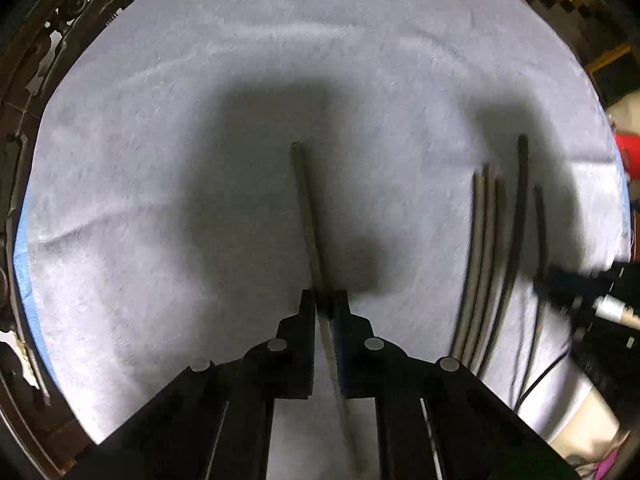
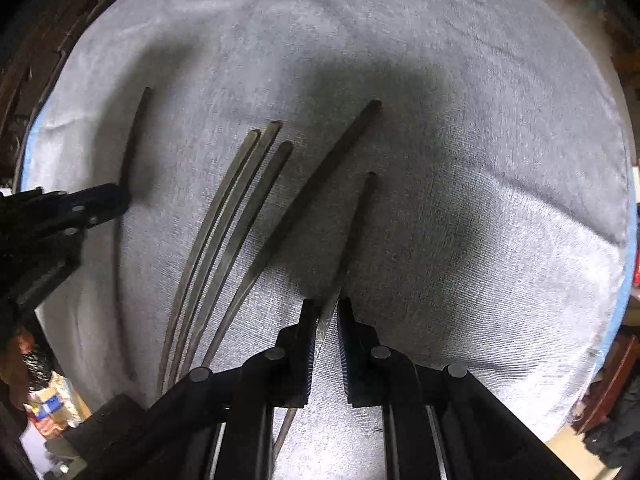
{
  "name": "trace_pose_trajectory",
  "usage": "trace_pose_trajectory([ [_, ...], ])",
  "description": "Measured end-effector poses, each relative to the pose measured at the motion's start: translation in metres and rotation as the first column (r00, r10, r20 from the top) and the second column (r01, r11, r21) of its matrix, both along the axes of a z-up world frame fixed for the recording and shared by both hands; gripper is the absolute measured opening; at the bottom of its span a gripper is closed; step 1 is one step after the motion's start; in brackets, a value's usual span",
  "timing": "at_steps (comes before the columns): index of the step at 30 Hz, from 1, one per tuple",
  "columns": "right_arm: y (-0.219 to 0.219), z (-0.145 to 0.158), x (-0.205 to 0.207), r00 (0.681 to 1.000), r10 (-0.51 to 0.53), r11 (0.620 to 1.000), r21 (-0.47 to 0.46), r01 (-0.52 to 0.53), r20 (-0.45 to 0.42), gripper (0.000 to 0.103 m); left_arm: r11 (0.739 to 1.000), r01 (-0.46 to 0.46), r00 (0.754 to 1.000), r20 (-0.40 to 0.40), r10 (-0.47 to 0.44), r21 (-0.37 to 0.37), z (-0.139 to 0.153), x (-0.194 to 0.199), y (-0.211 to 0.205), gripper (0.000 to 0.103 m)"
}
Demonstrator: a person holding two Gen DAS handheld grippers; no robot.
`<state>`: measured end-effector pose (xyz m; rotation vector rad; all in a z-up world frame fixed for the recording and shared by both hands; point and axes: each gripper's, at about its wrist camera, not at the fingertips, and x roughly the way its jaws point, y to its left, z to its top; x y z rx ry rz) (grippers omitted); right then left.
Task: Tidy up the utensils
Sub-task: 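Close the right tool on a chopstick while the left tool holds its chopstick, then lift both chopsticks upright and carry them over the black holder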
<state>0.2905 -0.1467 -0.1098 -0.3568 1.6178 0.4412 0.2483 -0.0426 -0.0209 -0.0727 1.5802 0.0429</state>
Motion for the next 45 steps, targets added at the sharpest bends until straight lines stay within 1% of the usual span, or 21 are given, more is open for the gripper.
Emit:
trace_pose_trajectory([
  [1, 0.002, 0.0, -0.001, 1.0, 0.01, 1.0, -0.015, -0.01, 0.008, 0.015, 1.0, 0.008, 1.0, -0.01, -0.008, 0.004, -0.001, -0.004, 0.002, 0.008],
  [3, 0.002, 0.001, -0.003, 1.0, 0.013, 0.999, -0.031, -0.013, -0.007, 0.015, 1.0, 0.021, 0.999, -0.034, -0.021, 0.007, -0.002, -0.018, 0.013, 0.008],
  [6, -0.001, -0.005, -0.008, 0.999, 0.01, 0.999, -0.05, -0.013, -0.052, 0.015, 1.0, 0.024, 0.997, -0.074, -0.023, 0.015, -0.004, -0.041, 0.034, 0.008],
  [8, -0.005, -0.008, -0.012, 0.997, 0.006, 0.998, -0.068, -0.012, -0.08, 0.014, 0.999, 0.038, 0.995, -0.092, -0.035, 0.032, -0.005, -0.051, 0.042, 0.008],
  [10, -0.01, -0.01, -0.013, 0.996, -0.013, 0.997, -0.075, 0.006, -0.092, 0.014, 0.999, 0.04, 0.994, -0.103, -0.037, 0.027, -0.006, -0.057, 0.046, 0.01],
  [11, -0.013, -0.011, -0.011, 0.994, -0.041, 0.997, -0.074, 0.034, -0.1, 0.014, 1.0, 0.018, 0.995, -0.098, -0.016, 0.015, -0.007, -0.059, 0.05, 0.01],
  [14, -0.022, -0.015, -0.004, 0.986, -0.109, 0.992, -0.072, 0.1, -0.124, 0.014, 1.0, -0.003, 0.995, -0.096, 0.004, 0.007, -0.008, -0.062, 0.055, 0.01],
  [15, -0.023, -0.015, -0.001, 0.984, -0.124, 0.991, -0.075, 0.115, -0.128, 0.015, 1.0, -0.021, 0.995, -0.094, 0.021, 0.004, -0.007, -0.055, 0.054, 0.01],
  [17, -0.026, -0.015, 0.003, 0.981, -0.151, 0.986, -0.087, 0.141, -0.125, 0.015, 1.0, -0.027, 0.996, -0.09, 0.027, 0.005, -0.008, -0.059, 0.058, 0.01],
  [20, -0.032, -0.005, 0.014, 0.977, -0.188, 0.979, -0.103, 0.178, -0.103, 0.015, 0.999, -0.051, 0.996, -0.067, 0.051, 0.005, -0.008, -0.063, 0.061, 0.01],
  [22, -0.035, -0.002, 0.013, 0.976, -0.204, 0.974, -0.112, 0.195, -0.075, 0.014, 0.999, -0.053, 0.998, -0.045, 0.053, 0.013, -0.003, -0.076, 0.058, 0.009],
  [24, -0.035, 0.0, 0.009, 0.976, -0.212, 0.971, -0.121, 0.205, -0.042, 0.011, 0.998, -0.057, 0.998, -0.019, 0.058, 0.028, 0.0, -0.084, 0.051, 0.009],
  [27, -0.035, 0.002, 0.004, 0.977, -0.213, 0.969, -0.129, 0.21, -0.007, 0.007, 0.996, -0.08, 0.997, 0.016, 0.079, 0.029, 0.001, -0.096, 0.05, 0.009],
  [28, -0.037, 0.004, 0.004, 0.977, -0.213, 0.969, -0.126, 0.212, 0.005, 0.007, 0.996, -0.085, 0.996, 0.022, 0.085, 0.026, 0.003, -0.094, 0.041, 0.009],
  [30, -0.036, 0.003, -0.003, 0.977, -0.213, 0.97, -0.121, 0.212, 0.009, 0.006, 0.997, -0.065, 0.997, 0.034, 0.064, 0.033, 0.004, -0.104, 0.038, 0.01],
  [32, -0.041, 0.002, -0.003, 0.978, -0.208, 0.972, -0.119, 0.205, -0.012, 0.006, 0.998, -0.056, 0.998, 0.026, 0.055, 0.031, 0.004, -0.107, 0.039, 0.01],
  [35, -0.043, 0.0, -0.002, 0.98, -0.197, 0.974, -0.122, 0.192, -0.035, 0.006, 0.998, -0.07, 0.998, -0.003, 0.07, 0.006, -0.002, -0.101, 0.043, 0.009],
  [37, -0.044, -0.004, 0.0, 0.982, -0.183, 0.975, -0.136, 0.175, -0.055, 0.006, 0.996, -0.084, 0.996, -0.014, 0.084, -0.008, 0.001, -0.101, 0.051, 0.008],
  [40, -0.032, -0.008, 0.009, 0.982, -0.172, 0.975, -0.153, 0.158, -0.082, 0.007, 0.996, -0.083, 0.997, -0.007, 0.083, -0.018, 0.0, -0.1, 0.056, 0.007],
  [44, -0.026, -0.009, 0.017, 0.985, -0.149, 0.977, -0.164, 0.134, -0.089, 0.006, 0.995, -0.095, 0.995, 0.008, 0.095, -0.032, 0.001, -0.102, 0.062, 0.007],
  [45, -0.022, -0.008, 0.016, 0.985, -0.15, 0.978, -0.162, 0.134, -0.089, 0.006, 0.994, -0.102, 0.995, 0.011, 0.102, -0.035, 0.005, -0.101, 0.067, 0.007],
])
